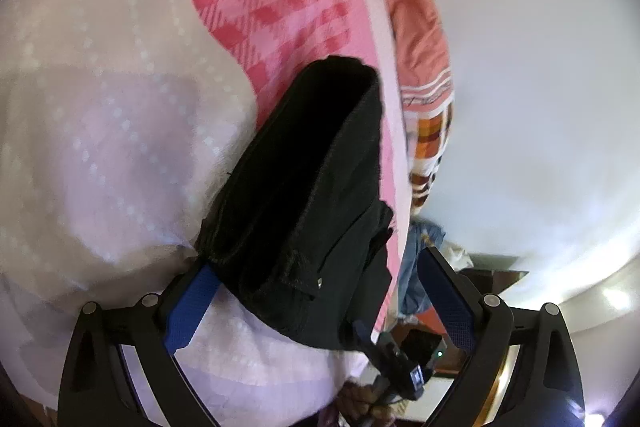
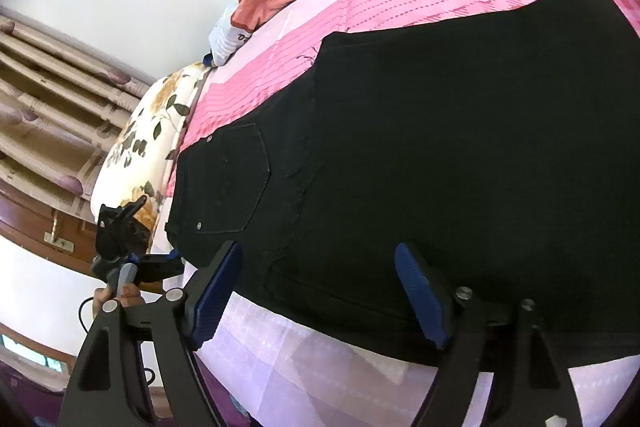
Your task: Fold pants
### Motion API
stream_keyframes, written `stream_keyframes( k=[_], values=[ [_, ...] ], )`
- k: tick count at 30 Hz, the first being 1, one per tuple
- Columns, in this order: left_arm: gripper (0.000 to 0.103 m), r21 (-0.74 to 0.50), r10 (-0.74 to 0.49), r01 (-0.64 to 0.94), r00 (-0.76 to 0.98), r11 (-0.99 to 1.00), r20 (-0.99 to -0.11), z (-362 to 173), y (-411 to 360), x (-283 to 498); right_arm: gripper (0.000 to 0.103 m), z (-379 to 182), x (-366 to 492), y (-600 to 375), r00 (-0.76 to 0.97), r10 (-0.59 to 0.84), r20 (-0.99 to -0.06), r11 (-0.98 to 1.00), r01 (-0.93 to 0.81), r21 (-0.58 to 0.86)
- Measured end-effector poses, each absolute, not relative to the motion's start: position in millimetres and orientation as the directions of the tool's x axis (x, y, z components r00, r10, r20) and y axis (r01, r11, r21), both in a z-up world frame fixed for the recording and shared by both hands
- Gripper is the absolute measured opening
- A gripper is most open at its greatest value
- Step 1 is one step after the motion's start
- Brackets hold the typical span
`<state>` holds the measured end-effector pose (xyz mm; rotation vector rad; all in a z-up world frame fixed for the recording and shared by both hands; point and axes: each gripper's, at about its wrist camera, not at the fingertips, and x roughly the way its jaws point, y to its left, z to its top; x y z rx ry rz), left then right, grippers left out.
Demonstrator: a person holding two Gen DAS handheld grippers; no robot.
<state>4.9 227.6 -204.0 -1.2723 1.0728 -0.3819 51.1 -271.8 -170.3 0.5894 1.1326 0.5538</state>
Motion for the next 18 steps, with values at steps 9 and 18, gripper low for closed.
stream_keyframes(
  k=[9,18],
  values=[
    [0.096,-0.854,-0.71,-0.128,0.502,0.504,-0.494,-165.3,202.9,8.2,0.083,-172.5,52.9,-271.3,0.325,0.69,-0.647,0.709,-0.125,0.694],
    [0.096,-0.869,-0.724,-0.186,0.49,0.458,-0.486,-190.6,205.5,15.9,0.085,-172.2,51.3,-270.9,0.325,0.696,-0.64,0.703,-0.131,0.699]
  ],
)
